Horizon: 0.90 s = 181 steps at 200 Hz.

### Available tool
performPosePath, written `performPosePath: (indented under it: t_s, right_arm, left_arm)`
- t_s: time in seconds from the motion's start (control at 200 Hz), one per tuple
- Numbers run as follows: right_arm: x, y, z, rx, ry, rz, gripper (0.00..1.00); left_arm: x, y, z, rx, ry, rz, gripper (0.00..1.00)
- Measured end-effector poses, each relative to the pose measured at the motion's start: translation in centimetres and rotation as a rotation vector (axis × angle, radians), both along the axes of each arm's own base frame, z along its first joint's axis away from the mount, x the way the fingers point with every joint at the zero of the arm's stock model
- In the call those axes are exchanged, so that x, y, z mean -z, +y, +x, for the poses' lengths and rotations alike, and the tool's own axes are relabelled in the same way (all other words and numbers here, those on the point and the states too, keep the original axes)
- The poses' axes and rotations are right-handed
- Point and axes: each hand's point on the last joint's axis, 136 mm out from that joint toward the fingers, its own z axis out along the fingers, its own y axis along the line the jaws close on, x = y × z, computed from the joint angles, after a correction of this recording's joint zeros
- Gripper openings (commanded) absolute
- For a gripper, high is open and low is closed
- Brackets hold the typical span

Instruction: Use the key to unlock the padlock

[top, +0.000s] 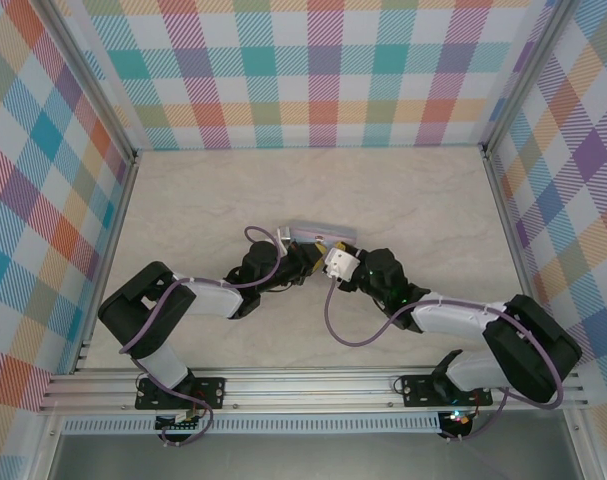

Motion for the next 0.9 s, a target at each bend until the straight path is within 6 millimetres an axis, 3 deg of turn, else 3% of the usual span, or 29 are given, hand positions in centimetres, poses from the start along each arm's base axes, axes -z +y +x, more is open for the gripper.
performPosePath:
  t_s: [0.54,0.905]
  right_arm:
    - [0.99,-0.09,0.25,0.028,0.019,-0.013,0.06]
    - [0.99,0.41,-0.27,0.056,0.215,0.093,0.02]
  left_arm:
    - [-0.11,-0.01,0.05,-0.003,0.005,-0.009,0.0]
    - [-0.13,-0.02,0.18,0.003,-0.012,-0.008,0.0]
